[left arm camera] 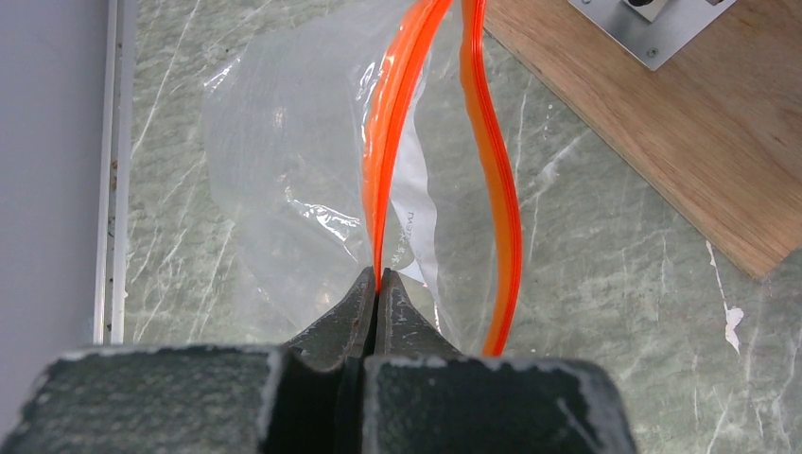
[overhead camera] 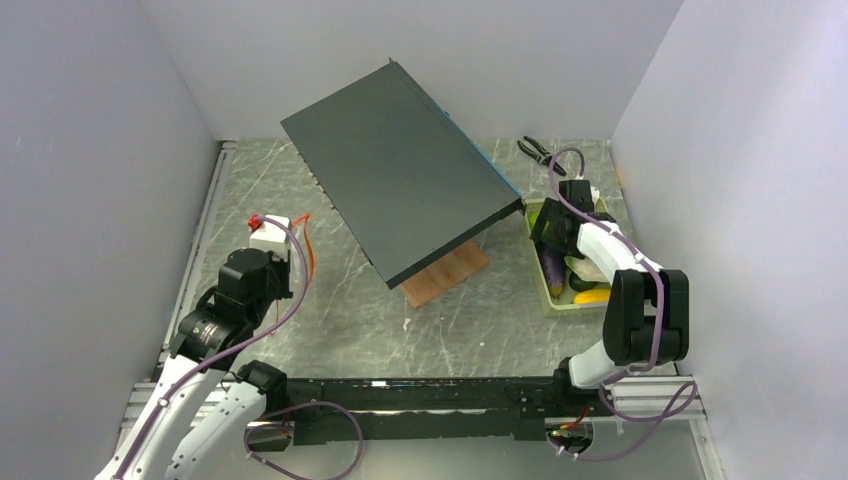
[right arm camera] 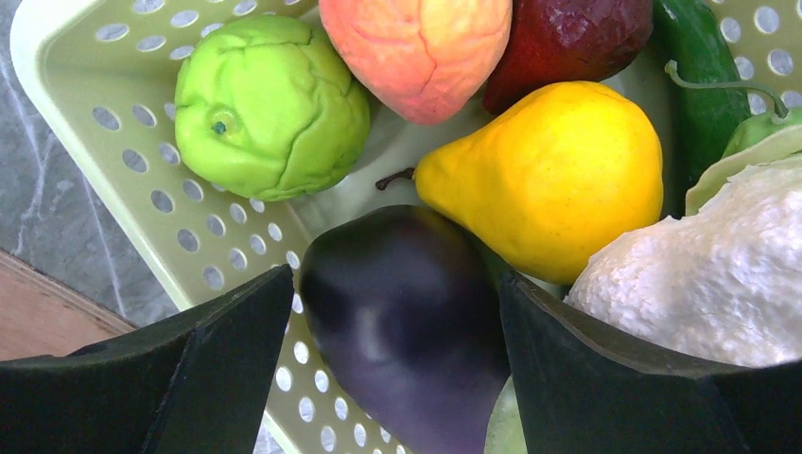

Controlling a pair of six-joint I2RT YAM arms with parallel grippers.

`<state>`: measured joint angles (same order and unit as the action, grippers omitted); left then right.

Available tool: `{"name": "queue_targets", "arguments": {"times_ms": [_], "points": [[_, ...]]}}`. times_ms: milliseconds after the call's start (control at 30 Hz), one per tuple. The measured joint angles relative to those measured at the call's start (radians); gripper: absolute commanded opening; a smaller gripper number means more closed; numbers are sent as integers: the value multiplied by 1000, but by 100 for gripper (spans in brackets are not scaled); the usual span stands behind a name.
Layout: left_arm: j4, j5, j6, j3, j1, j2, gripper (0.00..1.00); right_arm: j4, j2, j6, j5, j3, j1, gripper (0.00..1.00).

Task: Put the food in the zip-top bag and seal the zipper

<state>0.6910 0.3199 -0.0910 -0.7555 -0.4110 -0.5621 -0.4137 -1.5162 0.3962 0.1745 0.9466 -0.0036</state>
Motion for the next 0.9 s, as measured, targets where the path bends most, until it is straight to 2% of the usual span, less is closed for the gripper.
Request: {"name": "queue_targets", "arguments": {"times_ms": [167,300,500,600,900], "points": [[0,0,0,0,0,-5,0,15,-15,5,9,-2,1,82],[0,0,0,0,0,-6,0,37,-37,13,19,-2,1,72],[-1,0,0,0,0,-10,0,61,-48,27,42,-6,2,49],[-1,0,0,0,0,-10,0,65,-45,32,50,-7,2,33],[-5,0,0,0,0,-11,0,19,-4,42,76,3,2,27]]}}
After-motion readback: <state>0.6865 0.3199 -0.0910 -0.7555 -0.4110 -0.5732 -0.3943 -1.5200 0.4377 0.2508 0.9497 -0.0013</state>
